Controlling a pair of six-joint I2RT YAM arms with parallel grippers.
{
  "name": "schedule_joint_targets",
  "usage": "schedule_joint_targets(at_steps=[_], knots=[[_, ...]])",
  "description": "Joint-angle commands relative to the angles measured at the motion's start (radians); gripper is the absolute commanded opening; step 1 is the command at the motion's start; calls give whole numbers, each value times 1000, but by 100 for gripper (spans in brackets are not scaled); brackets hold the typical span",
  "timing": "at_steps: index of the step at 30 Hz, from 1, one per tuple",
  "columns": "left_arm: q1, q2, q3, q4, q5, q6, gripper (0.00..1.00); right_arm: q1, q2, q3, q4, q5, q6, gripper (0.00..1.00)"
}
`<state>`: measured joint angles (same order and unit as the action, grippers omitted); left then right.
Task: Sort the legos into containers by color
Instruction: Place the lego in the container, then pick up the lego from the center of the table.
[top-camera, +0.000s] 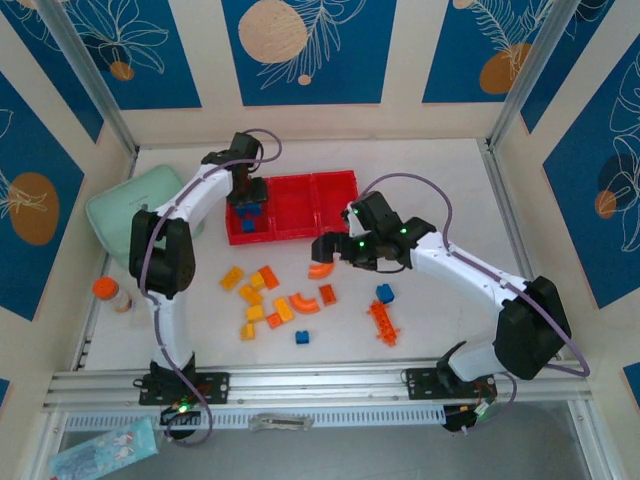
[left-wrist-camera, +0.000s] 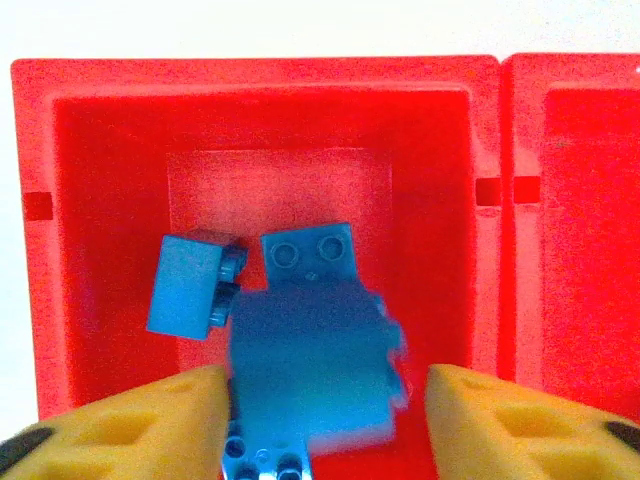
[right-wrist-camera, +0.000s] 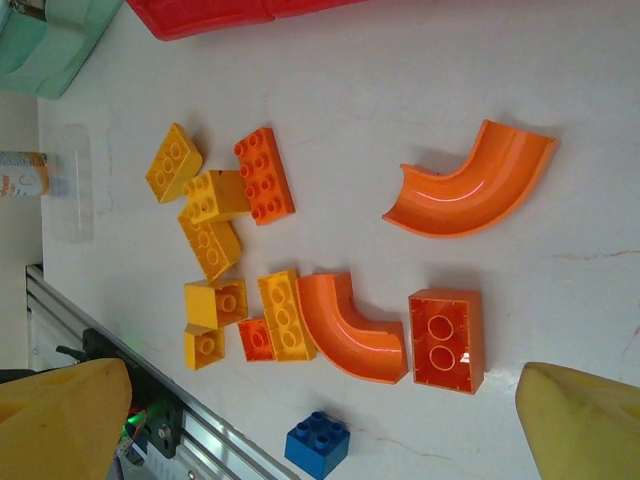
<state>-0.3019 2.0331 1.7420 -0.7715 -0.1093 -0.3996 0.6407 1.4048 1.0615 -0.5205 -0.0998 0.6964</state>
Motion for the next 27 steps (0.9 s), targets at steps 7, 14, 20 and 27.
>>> schedule_joint_targets(at_steps=[7, 14, 20, 27], knots=[[14, -80, 10, -47, 68, 7, 65, -55, -14, 9, -32, -6, -20, 99], [-18, -260, -137, -17, 162, -57, 69, -118, -71, -36, -77, -6, -28, 99], [-135, -401, -277, 11, 180, -121, 70, -185, -154, -95, -150, -6, -37, 99], [-339, -464, -362, 70, 202, -230, 71, -296, -288, -177, -254, 7, -19, 99]])
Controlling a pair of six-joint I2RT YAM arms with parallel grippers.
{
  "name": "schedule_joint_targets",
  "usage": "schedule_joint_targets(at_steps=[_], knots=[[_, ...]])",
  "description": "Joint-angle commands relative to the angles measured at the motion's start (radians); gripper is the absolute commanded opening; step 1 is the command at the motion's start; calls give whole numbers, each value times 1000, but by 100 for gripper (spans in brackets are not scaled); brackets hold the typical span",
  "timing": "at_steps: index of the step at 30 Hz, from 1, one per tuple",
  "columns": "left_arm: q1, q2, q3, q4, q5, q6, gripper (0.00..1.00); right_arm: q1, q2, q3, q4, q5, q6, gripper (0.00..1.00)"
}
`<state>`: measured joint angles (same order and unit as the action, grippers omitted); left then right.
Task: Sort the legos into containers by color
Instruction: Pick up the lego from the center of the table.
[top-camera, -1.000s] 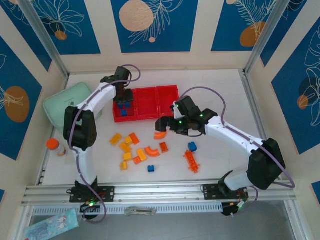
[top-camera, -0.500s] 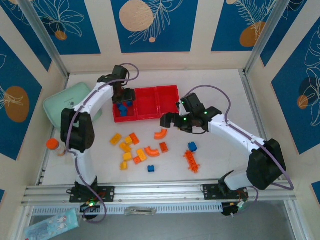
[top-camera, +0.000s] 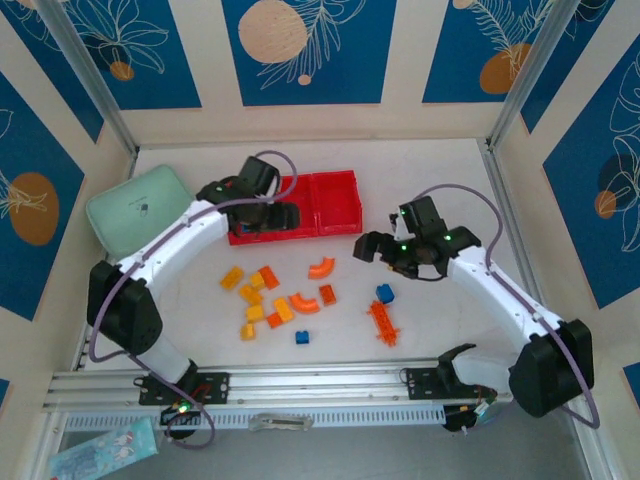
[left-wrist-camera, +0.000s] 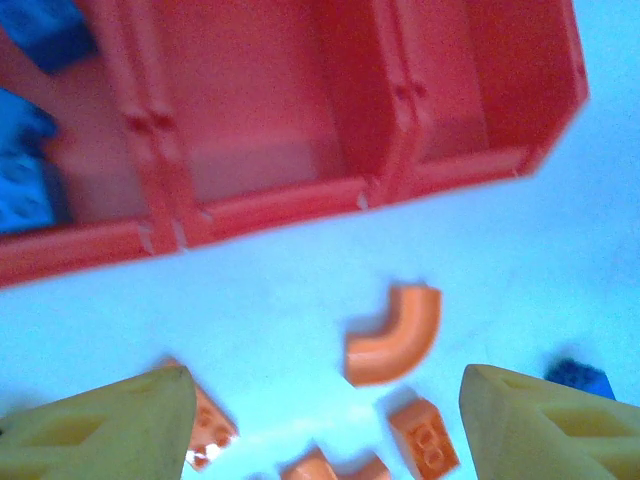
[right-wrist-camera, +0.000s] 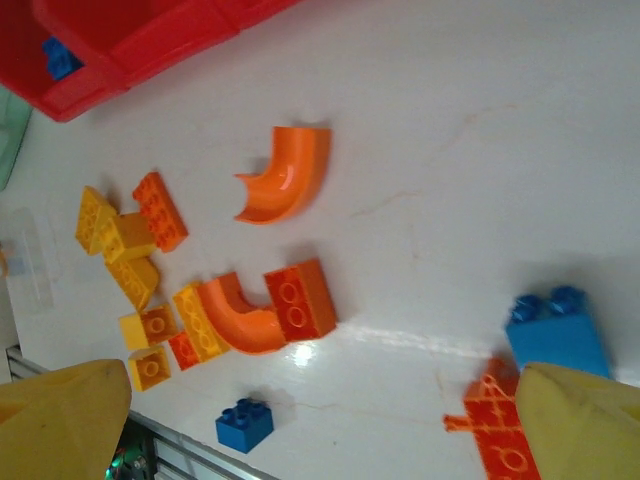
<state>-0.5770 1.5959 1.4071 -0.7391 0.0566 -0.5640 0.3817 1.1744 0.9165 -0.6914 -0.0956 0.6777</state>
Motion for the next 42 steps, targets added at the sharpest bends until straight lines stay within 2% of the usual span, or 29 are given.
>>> schedule_joint_targets(at_steps=[1, 9, 15, 19, 34, 42], knots=[[-93, -23, -31, 52, 45, -74, 71, -56, -81, -43, -91, 4, 5, 99], [-343, 100, 7, 132, 53, -215, 74, -254, -224, -120, -161, -32, -9, 99], [-479, 254, 126, 129, 22, -364, 77, -332, -255, -130, -174, -64, -35, 99], [-517, 359, 191, 122, -1, -425, 77, -362, -264, -141, -176, -73, -48, 99], [-540, 657, 460, -46, -89, -435, 81, -477, -262, -164, -140, -158, -98, 99], [-547, 753, 568, -78, -74, -415, 76, -509, -255, -179, -129, -179, -107, 99]])
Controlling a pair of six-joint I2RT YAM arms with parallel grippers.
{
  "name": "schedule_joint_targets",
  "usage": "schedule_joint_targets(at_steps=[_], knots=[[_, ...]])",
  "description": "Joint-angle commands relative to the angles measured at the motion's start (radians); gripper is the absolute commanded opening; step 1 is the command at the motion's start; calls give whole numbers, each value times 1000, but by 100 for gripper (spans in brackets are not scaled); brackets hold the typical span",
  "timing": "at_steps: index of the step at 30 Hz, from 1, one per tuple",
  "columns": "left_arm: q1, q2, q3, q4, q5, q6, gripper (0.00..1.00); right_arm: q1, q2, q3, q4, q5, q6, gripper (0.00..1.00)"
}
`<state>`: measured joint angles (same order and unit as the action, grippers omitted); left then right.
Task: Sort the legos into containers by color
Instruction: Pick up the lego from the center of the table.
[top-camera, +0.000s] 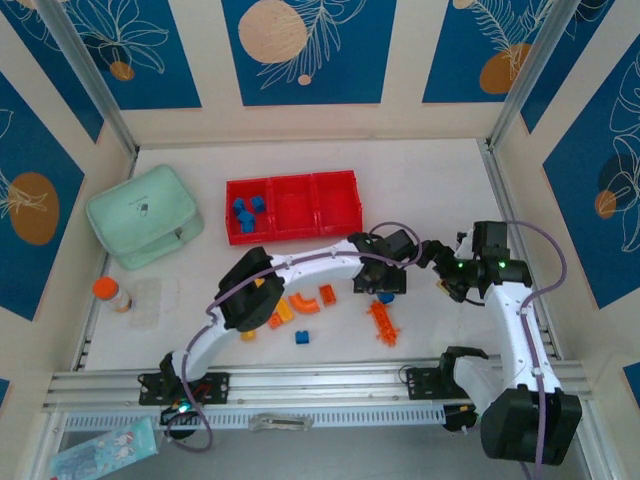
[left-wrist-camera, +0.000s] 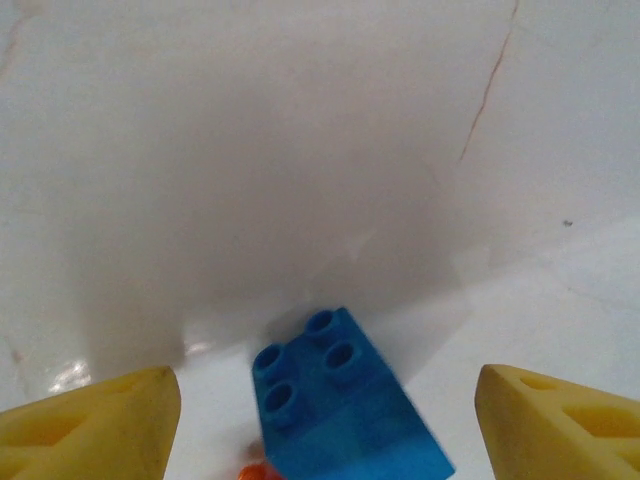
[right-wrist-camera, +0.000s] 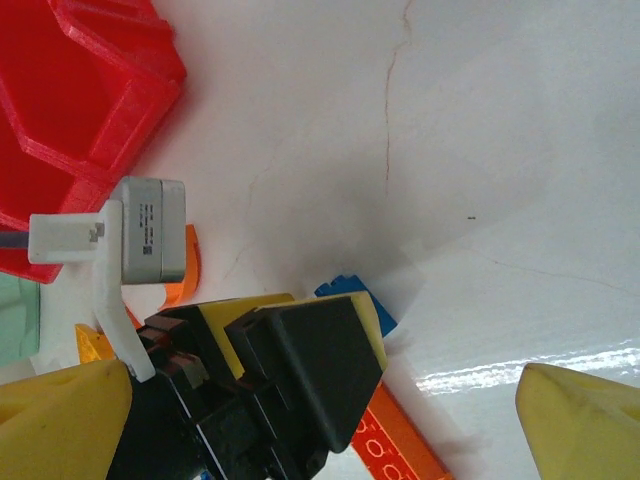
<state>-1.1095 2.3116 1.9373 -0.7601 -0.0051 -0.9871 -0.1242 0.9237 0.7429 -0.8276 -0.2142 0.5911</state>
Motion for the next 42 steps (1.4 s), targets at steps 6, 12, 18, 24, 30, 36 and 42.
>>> schedule_joint_targets(at_steps=[6, 12, 18, 24, 30, 36, 42], knots=[[-31, 67, 66, -81, -14, 4, 73, -10, 0, -7, 11, -68, -22, 99], [-41, 66, 52, -79, -19, -14, 65, -11, -3, -7, 7, -69, -19, 99], [-42, 58, 52, -64, -24, -24, 53, -14, -26, -4, 1, -64, -11, 99], [-42, 47, 52, -64, -34, -24, 43, -17, -28, 1, -4, -71, -13, 99], [-41, 27, 50, -59, -51, -24, 37, -18, -34, 4, -5, -76, -10, 99], [-37, 8, 50, -47, -67, -23, 34, -17, -37, 10, -7, -82, -10, 99], [-22, -51, 29, -35, -85, -15, 34, -5, -44, 32, -17, -87, -14, 99]])
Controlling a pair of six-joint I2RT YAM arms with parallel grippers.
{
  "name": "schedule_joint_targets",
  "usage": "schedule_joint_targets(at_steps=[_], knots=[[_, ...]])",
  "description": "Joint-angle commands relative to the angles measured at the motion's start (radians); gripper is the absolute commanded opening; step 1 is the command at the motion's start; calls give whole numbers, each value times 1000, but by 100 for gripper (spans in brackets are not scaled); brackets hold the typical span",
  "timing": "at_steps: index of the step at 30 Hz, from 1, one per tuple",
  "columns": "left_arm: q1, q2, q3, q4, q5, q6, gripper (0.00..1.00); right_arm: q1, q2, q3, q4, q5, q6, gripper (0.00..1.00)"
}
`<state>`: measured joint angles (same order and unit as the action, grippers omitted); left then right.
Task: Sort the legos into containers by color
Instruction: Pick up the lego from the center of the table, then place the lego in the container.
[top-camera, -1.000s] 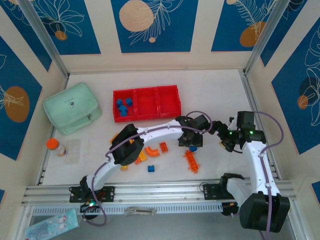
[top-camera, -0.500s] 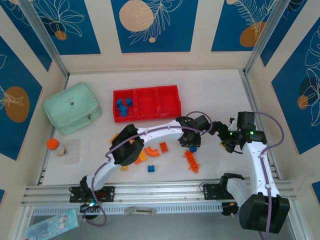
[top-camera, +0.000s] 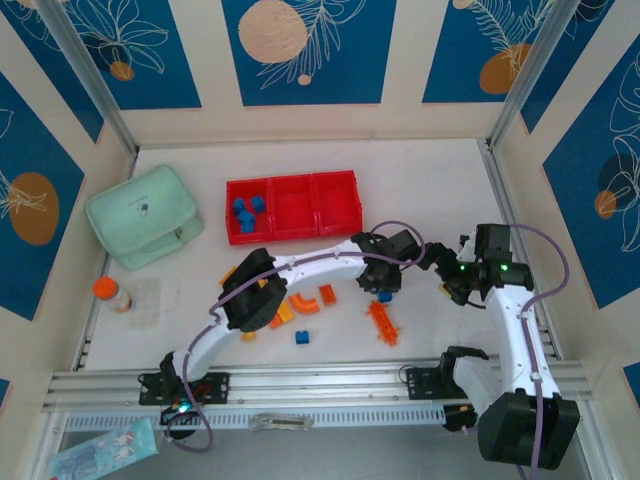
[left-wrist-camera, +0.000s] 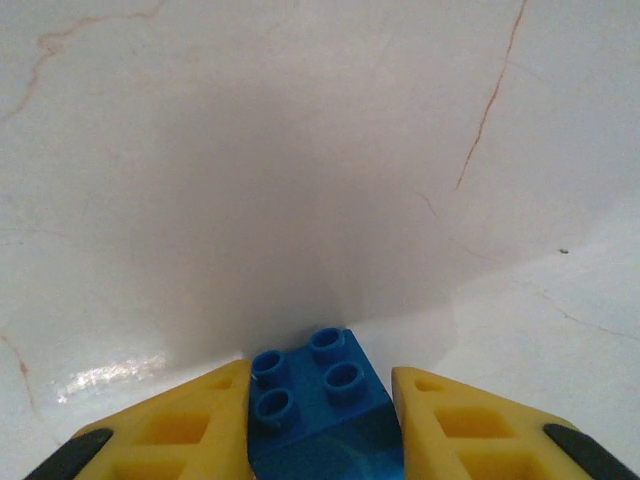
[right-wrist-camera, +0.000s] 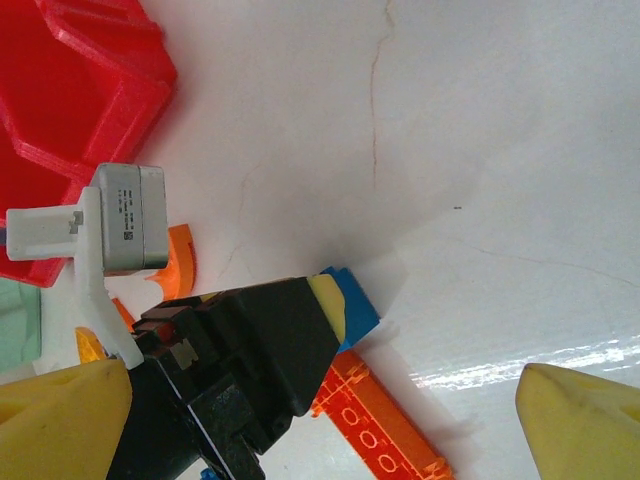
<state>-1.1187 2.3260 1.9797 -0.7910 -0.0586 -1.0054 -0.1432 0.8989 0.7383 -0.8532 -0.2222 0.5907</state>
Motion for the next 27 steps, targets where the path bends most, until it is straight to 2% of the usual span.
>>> schedule_joint_targets(at_steps=[1, 9, 15, 20, 27], knots=[[-8, -80, -22, 2, -35, 5, 34, 19, -18, 41, 8, -80, -14, 99], [65, -264, -161, 42, -94, 28, 35, 118, 9, 99, 16, -64, 0, 99], [180, -442, -317, 56, -127, 62, 35, 281, 58, 155, 41, -7, 43, 99], [324, -599, -438, 64, -145, 122, 35, 426, 115, 186, 97, 37, 95, 99], [557, -709, -501, 42, -151, 248, 35, 597, 230, 226, 179, 90, 123, 99]])
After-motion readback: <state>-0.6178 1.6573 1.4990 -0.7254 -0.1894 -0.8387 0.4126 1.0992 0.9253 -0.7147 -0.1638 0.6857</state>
